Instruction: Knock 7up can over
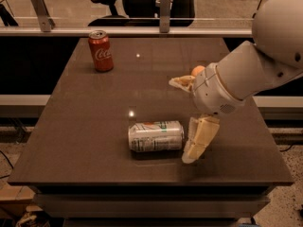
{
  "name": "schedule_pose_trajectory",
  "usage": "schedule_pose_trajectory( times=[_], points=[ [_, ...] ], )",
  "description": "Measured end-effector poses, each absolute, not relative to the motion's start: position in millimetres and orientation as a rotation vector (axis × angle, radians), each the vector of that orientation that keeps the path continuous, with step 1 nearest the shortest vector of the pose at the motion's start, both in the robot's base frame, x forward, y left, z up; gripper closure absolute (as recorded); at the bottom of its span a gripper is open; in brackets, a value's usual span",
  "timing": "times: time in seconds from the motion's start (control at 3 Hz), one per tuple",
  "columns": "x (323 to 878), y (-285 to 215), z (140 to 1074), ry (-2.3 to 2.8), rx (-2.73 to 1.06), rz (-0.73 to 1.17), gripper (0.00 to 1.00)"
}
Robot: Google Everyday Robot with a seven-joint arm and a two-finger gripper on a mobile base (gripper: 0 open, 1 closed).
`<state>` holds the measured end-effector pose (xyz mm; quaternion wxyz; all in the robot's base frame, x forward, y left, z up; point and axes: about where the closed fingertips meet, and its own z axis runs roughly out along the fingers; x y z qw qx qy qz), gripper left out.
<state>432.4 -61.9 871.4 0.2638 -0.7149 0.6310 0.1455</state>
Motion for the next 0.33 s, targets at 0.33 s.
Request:
schedule_pose_trajectory(
  times=[0.33],
  points=[
    [432.4,-61.9,871.4,1.706,-1.933,0.393,0.0]
  ],
)
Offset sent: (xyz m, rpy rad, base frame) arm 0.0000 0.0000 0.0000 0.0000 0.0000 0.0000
